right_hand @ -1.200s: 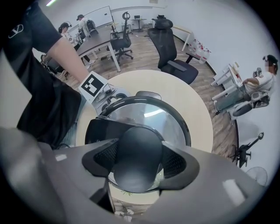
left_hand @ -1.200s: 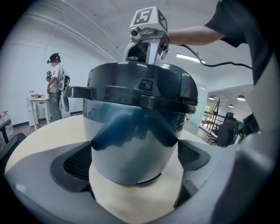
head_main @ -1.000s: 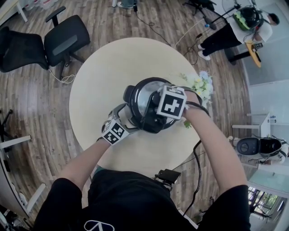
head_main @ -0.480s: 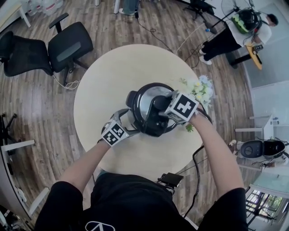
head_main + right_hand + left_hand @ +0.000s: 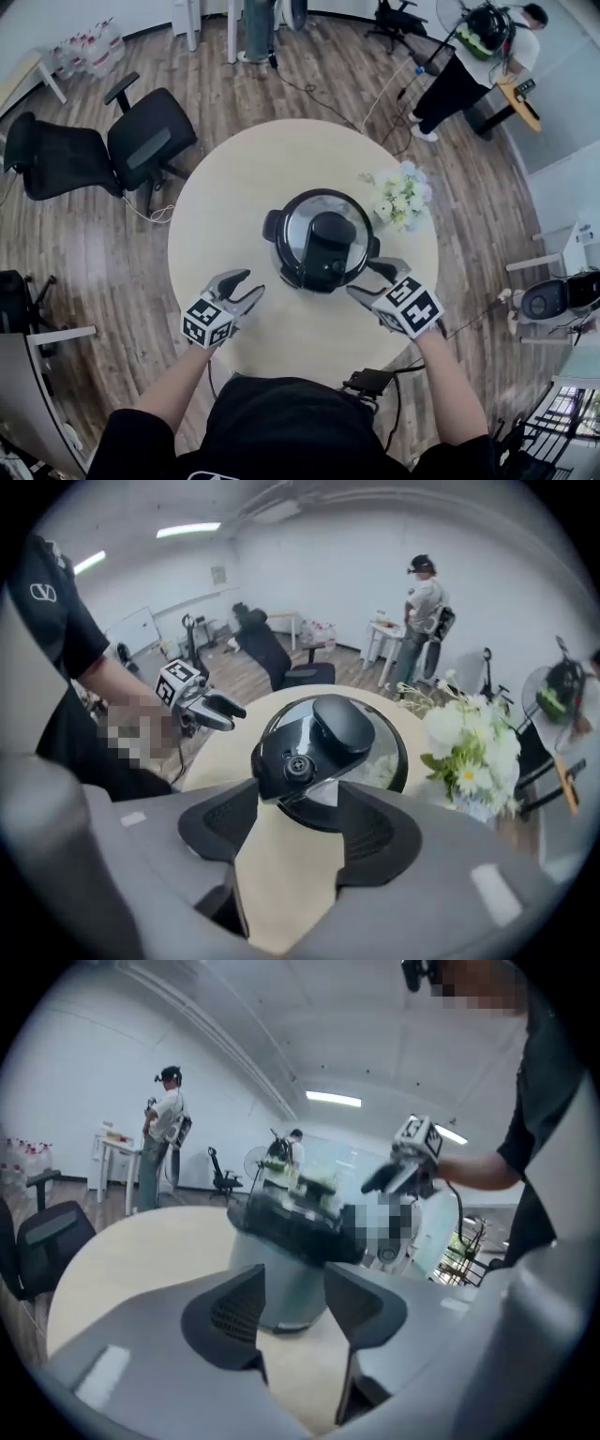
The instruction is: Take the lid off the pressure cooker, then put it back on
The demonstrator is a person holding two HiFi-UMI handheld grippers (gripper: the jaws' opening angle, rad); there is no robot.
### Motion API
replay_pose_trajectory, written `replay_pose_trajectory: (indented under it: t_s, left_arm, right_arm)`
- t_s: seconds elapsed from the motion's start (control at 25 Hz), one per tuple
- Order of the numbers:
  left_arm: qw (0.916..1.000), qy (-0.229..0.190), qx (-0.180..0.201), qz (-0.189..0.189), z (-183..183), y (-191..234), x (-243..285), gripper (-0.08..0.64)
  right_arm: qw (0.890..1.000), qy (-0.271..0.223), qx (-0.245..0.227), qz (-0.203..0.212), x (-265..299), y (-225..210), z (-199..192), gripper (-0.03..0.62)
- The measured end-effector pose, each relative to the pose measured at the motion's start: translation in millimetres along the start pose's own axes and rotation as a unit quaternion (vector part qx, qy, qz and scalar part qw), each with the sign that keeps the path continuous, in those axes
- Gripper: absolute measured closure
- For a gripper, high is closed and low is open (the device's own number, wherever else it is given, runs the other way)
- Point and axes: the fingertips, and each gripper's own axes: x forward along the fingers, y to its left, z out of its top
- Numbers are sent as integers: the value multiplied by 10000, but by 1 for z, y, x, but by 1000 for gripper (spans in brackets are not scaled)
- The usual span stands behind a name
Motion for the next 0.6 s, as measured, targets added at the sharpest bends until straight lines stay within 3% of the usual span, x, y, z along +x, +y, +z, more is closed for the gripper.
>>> replay_pose_trajectory:
  t_s: [0.08,0.12,0.2,0.36,0.6]
  left_arm:
    - [9983,-535,200,118,48,-9,-10,375]
    - [9963,-771,334,171,72,-15,-13,392]
    - [9907,-1201,584,264,118,-27,-15,427]
    - [9729,-1948,1137,503,200,-47,-20,532]
    - [9443,-2715,1619,919,282,-71,-25,559]
  right_arm:
    - [9951,-737,644,-108,-5,5,-3,387]
    - [9891,-1109,948,-193,-10,3,-3,449]
    - [9709,-1863,1429,-463,-26,-6,2,486]
    - [9195,-3219,1872,-1262,-76,-32,27,535]
    - [8419,-4491,1785,-2400,-153,-56,56,549]
